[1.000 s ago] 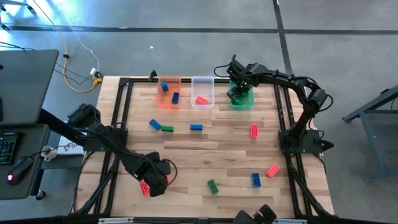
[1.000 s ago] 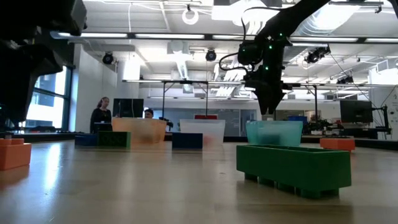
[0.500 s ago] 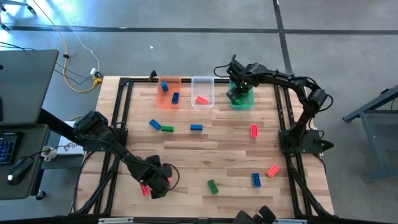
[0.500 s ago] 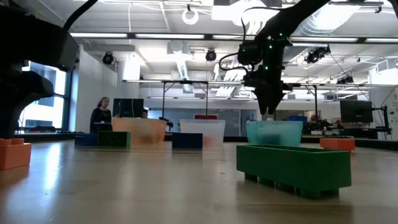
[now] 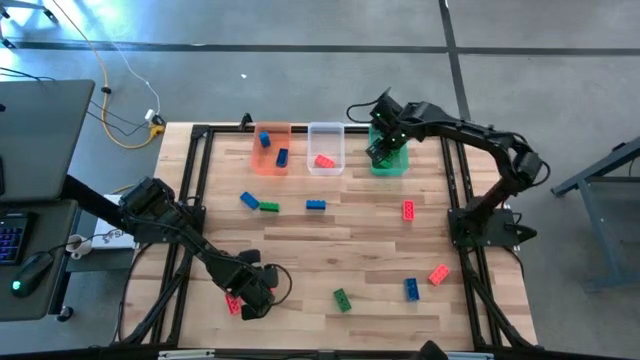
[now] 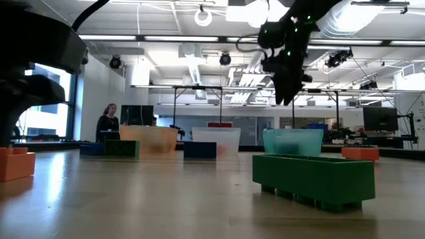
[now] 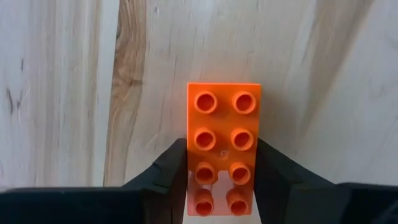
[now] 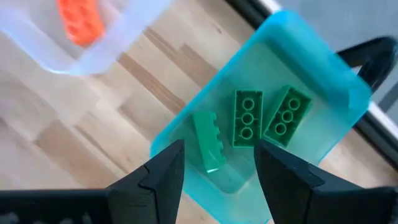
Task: Sort & place blocks by color
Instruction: Put the orange game piece into the white bin
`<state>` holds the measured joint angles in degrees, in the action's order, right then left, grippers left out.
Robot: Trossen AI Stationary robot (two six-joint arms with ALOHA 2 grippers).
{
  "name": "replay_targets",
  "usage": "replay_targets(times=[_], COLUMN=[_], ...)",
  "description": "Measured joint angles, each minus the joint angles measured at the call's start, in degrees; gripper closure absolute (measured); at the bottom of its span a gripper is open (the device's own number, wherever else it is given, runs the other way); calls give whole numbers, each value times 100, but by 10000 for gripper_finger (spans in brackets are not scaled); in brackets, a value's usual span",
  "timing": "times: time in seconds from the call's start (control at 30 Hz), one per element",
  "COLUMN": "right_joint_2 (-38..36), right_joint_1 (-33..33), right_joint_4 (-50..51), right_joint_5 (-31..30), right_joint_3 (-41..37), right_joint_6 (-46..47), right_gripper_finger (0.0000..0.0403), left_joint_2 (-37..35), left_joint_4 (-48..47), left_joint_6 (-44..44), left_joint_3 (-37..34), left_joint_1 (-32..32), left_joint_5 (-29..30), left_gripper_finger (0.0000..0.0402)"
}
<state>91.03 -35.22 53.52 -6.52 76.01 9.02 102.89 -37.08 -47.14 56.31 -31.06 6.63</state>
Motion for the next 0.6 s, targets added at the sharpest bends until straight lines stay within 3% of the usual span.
replay_targets(times=[0.2, 0.6], right_joint_2=[-652, -1015], right_joint_1=[258, 1328], right_joint_4=[25, 401], right_joint_5=[167, 69], right_joint_3=[4, 4], right_joint_6=[45, 585], right_gripper_finger=[222, 222], left_joint_2=[-183, -643], left_joint_4=[-6, 128], left_joint_6=[399, 1441], left_joint_3=[-31, -39], left_joint_1=[215, 1208], left_joint_5=[55, 1125], left_gripper_finger=[290, 287])
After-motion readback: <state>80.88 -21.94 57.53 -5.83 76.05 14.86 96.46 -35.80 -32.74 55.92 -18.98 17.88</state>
